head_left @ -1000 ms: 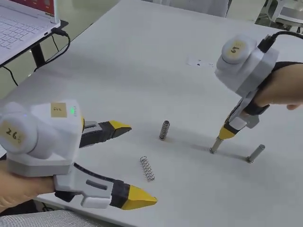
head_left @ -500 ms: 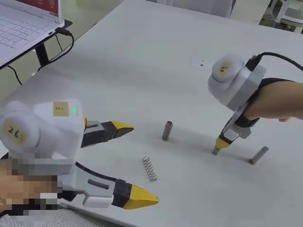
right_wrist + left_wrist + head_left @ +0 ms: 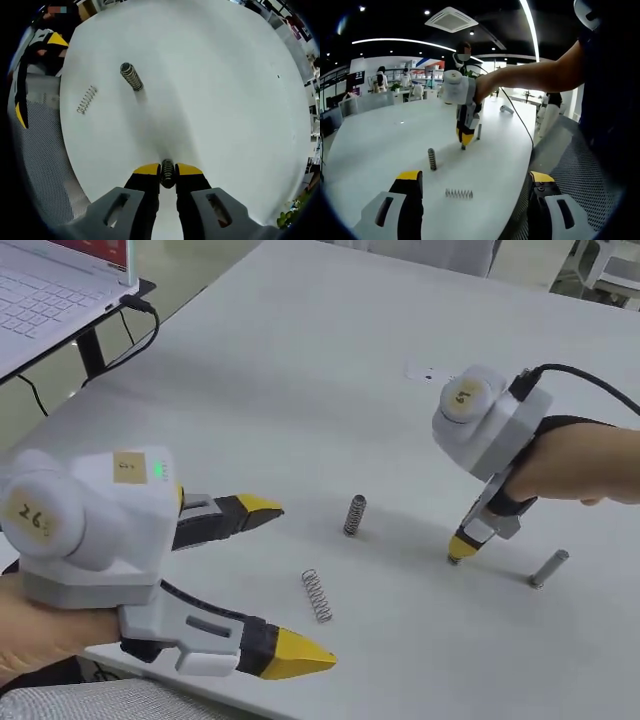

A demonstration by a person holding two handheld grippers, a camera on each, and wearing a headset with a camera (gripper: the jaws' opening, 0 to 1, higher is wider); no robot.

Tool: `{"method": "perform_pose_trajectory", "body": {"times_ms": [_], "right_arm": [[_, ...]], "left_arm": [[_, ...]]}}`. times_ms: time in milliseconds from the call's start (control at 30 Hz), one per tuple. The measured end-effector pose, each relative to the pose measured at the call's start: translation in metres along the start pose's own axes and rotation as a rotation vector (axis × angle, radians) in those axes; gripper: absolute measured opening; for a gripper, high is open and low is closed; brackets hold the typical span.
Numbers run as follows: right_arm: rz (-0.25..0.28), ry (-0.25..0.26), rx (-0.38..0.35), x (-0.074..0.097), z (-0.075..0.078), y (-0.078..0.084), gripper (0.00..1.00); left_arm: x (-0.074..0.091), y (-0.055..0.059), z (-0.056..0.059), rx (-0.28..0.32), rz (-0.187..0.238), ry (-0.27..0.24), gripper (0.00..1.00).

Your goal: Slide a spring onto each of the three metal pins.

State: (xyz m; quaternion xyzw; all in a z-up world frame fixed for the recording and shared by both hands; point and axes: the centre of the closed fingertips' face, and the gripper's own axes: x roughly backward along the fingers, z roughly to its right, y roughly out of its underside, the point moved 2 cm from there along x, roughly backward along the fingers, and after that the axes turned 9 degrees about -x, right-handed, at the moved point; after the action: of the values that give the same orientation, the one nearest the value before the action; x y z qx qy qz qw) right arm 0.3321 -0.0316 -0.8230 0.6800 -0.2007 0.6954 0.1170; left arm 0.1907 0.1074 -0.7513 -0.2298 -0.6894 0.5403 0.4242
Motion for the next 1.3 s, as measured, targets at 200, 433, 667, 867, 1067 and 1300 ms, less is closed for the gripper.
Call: {"method": "perform_pose_trajectory", "body": {"times_ms": [200,433,667,867,1067,1300], "right_arm": [[0.011,-0.012,0.002,0.0,-0.003,-0.001,0.14],[0.037,-0.004,-0.007,0.006,-0.001,0.001,0.19],[0.059,0.011,-0.018,0.015,0.001,0.009,0.2],[0.072,0.015,-0.03,0.022,-0.002,0.018,0.21],[0.083,0.008,-0.052,0.024,-0.01,0.029,0.2],[0.109,-0.029,-0.059,0.028,-0.035,0.034,0.2]], "left_arm": [[0.0,0.0,0.0,-0.001,-0.002,0.002,0.83],[0.0,0.0,0.001,-0.003,-0.005,0.004,0.83],[-0.002,0.0,0.001,-0.007,-0.005,0.01,0.83],[-0.003,0.0,0.002,-0.01,-0.008,0.018,0.83],[-0.003,0.0,0.001,-0.016,-0.01,0.018,0.82],[-0.001,0.002,0.002,-0.016,-0.012,0.02,0.82]]}}
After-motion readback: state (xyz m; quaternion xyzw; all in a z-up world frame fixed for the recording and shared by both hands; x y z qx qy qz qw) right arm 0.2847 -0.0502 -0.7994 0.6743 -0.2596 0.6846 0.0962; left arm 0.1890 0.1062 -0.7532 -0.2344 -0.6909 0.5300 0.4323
